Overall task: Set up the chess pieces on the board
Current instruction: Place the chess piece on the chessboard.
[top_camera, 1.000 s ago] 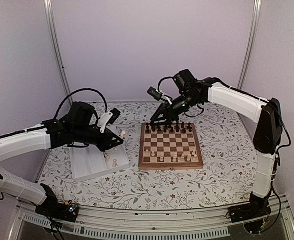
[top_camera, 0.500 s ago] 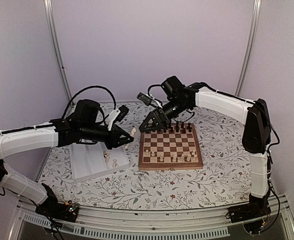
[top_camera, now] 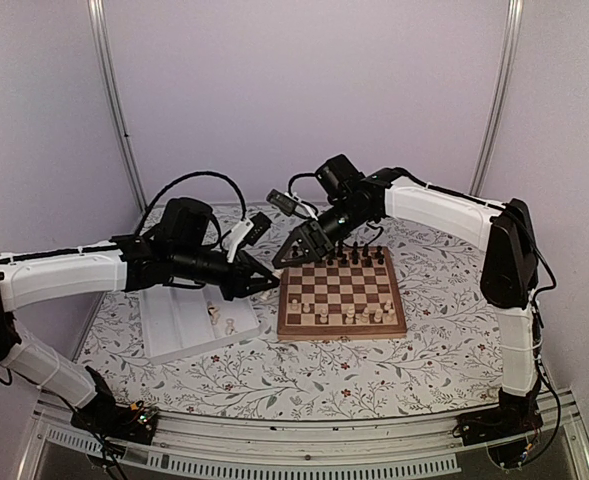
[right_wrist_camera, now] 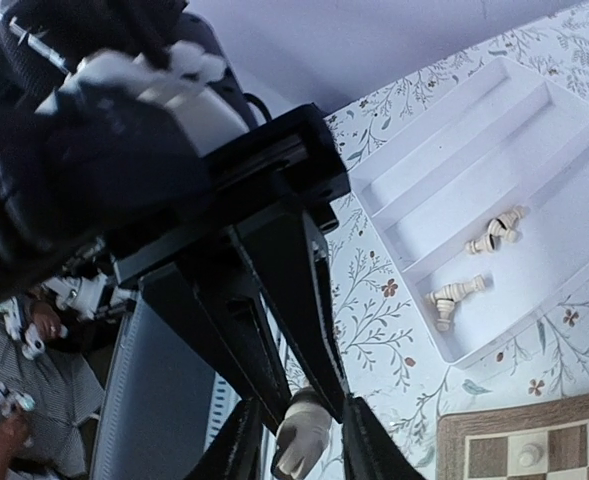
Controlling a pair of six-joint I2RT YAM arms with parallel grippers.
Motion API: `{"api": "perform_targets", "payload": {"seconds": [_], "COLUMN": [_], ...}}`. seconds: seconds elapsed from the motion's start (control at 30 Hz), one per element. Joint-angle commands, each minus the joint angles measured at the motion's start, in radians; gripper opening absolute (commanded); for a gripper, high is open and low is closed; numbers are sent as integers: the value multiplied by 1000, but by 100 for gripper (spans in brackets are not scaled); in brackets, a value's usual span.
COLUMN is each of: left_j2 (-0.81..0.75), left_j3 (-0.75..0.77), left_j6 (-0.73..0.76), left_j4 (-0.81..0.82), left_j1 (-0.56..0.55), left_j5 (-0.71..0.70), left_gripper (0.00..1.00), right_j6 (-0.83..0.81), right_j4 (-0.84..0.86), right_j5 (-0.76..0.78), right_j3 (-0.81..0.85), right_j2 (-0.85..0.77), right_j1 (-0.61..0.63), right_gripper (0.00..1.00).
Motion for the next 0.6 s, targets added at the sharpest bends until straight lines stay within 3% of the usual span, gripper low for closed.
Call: {"api": "perform_targets", "payload": {"seconds": [0.0,0.1,0.23,0.3,0.43,0.57], "left_j2": [7,4,2,1,2,-6], "left_j3": [32,32,33,34,33,22], "left_j6": [-2,-6,-8,-9,-10,-5], "left_j4": [24,30,36,41,46,18], "left_j1": [-16,-18,-18,-18,-18,-20], "left_j5": [-1,-16,-28,-32,-43,-67], "left_gripper": [0,0,0,0,0,26], "right_j6": [2,-3,-9,-11,-22,-31], "right_j4": [11,11,6,1,0,-2], "right_j5": [6,11,37,54,45,47], "right_j3": [15,4,-6,-10,-17,-9], "right_j2": [13,4,-10,-13,-17,-30], "right_j1": [3,3,3,4,3,-2], "right_gripper": [22,17,34,35,18,7]}}
